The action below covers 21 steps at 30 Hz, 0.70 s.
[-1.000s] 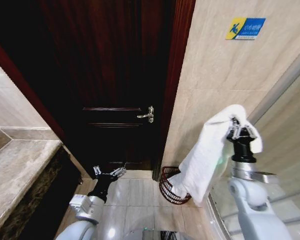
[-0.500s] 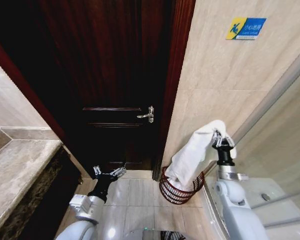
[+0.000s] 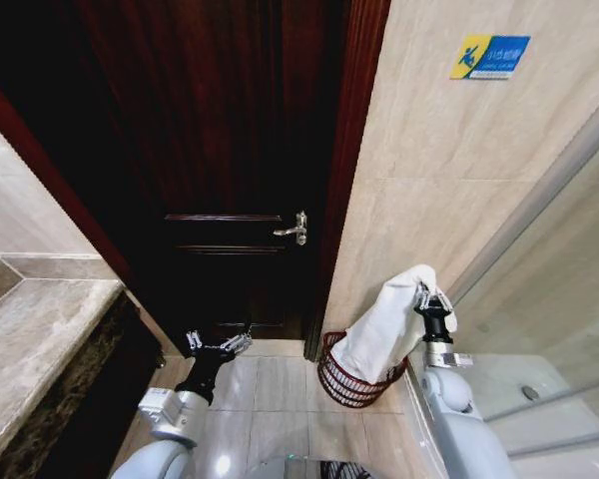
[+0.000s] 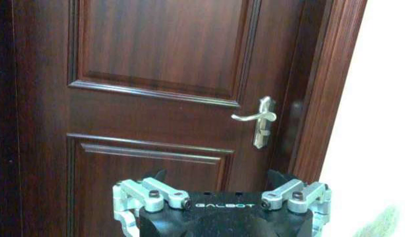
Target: Discard the used towel into the hamper.
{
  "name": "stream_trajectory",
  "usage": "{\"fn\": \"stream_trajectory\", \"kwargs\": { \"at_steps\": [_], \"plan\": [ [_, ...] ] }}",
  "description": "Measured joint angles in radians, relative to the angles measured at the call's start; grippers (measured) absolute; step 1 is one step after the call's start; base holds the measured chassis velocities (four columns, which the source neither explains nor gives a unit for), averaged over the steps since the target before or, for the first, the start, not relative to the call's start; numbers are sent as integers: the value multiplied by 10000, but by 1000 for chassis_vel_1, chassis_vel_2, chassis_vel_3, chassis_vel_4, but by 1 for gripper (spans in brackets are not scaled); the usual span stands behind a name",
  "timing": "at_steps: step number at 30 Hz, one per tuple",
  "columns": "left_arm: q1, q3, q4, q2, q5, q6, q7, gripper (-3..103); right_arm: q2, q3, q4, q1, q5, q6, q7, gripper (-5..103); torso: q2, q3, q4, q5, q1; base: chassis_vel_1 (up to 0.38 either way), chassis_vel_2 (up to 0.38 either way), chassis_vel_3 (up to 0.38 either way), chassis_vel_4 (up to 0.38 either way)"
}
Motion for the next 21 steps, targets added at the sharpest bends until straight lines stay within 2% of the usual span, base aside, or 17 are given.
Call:
{"fn": "stream_trajectory", "kwargs": {
  "at_steps": [21],
  "plan": [
    [0,0,0,0,0,0,0,100,299,-738,-3241,545,147,1047,-638,2,0,0,0,0,0,0,0,0,0]
  ]
}}
